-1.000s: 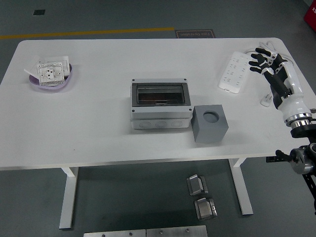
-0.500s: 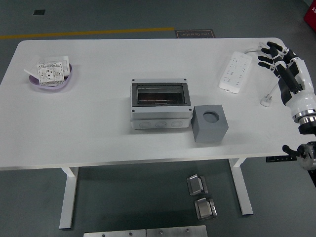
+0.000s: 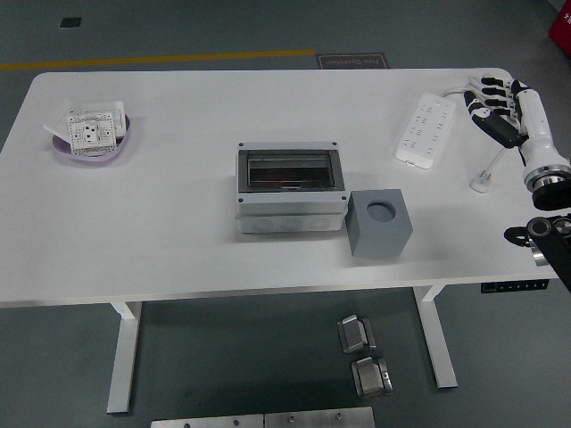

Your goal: Pick up the cylinder from the cube,place it in the box,flap close box

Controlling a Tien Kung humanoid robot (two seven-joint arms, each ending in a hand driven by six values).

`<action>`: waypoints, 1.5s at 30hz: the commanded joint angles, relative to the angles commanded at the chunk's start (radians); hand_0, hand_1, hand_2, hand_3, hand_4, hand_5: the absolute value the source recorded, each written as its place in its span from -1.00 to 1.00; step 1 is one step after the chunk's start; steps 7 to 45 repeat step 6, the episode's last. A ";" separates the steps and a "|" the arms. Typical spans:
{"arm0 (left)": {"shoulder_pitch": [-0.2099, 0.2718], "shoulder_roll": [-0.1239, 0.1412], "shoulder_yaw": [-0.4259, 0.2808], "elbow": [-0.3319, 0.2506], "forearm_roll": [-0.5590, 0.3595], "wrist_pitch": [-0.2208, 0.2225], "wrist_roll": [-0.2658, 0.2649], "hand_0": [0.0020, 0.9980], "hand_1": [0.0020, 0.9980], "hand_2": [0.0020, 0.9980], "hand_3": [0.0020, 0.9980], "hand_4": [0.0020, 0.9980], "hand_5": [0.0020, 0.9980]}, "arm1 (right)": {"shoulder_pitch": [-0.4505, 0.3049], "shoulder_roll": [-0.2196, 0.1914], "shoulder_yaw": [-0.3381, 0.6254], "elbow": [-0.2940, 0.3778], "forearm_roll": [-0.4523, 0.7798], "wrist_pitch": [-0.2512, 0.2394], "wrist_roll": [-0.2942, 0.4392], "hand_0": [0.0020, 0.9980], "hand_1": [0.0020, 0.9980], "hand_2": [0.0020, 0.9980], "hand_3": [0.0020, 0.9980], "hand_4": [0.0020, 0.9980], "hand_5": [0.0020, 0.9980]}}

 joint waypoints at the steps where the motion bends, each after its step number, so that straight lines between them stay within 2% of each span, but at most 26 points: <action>1: -0.001 0.000 0.001 0.000 0.000 0.000 0.000 0.24 0.25 0.19 0.37 0.42 -0.46 | 0.012 -0.003 -0.011 -0.023 -0.042 0.000 -0.010 0.51 0.39 0.45 0.62 0.44 0.10; 4: -0.005 -0.002 0.010 0.003 -0.006 0.000 0.000 0.24 0.25 0.19 0.37 0.42 -0.46 | 0.034 -0.009 -0.037 -0.082 -0.156 0.000 -0.024 0.51 0.39 0.45 0.62 0.44 0.10; 6: -0.009 -0.006 0.028 0.009 -0.024 0.000 0.000 0.24 0.25 0.19 0.37 0.42 -0.46 | 0.047 -0.015 -0.068 -0.121 -0.227 0.019 -0.037 0.51 0.39 0.45 0.62 0.44 0.10; 45: -0.009 -0.006 0.028 0.009 -0.024 0.000 0.000 0.24 0.25 0.19 0.37 0.42 -0.46 | 0.047 -0.015 -0.068 -0.121 -0.227 0.019 -0.037 0.51 0.39 0.45 0.62 0.44 0.10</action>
